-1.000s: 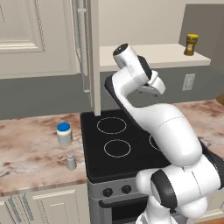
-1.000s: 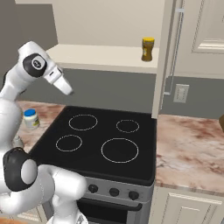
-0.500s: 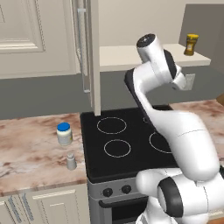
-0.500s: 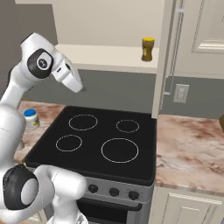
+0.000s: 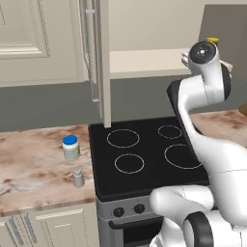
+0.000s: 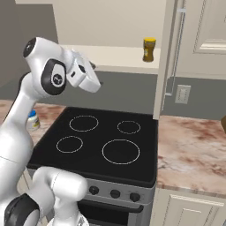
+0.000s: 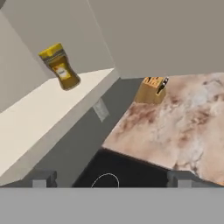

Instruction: Collect the turmeric, mayonnaise, and shaker from the cabinet and place them next to the stove.

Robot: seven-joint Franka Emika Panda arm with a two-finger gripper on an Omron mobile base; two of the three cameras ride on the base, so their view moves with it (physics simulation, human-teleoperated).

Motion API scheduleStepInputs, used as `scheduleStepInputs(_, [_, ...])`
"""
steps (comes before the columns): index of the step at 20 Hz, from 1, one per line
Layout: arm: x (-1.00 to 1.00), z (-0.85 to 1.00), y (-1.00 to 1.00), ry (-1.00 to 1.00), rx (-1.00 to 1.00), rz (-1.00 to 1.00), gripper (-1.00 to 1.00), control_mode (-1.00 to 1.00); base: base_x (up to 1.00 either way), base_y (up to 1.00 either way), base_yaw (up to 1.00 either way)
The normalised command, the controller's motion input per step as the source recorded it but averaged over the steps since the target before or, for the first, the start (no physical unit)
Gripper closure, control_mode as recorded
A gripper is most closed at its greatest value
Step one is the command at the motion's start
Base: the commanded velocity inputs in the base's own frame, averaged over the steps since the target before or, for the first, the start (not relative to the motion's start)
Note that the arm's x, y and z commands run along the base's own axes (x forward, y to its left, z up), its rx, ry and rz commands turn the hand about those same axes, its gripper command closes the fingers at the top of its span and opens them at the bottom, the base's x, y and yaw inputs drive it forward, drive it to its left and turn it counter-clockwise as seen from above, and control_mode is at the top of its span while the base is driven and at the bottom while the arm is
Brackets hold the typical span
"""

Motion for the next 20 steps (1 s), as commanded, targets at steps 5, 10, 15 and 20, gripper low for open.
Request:
scheduleStepInputs(5, [0.00, 0.39, -0.19, -0.32, -0.06, 0.08, -1.00, -1.00, 0.00, 0.00, 0.00])
scheduleStepInputs(10, [0.00, 0.42, -0.16, -0.32, -0.08, 0.09, -1.00, -1.00, 0.00, 0.00, 0.00])
scheduleStepInputs(15, [0.00, 0.35, 0.03, -0.10, -0.05, 0.01, -1.00, -1.00, 0.00, 0.00, 0.00])
scheduleStepInputs(20, [0.00, 0.00, 0.01, 0.00, 0.00, 0.00, -1.00, -1.00, 0.00, 0.00, 0.00])
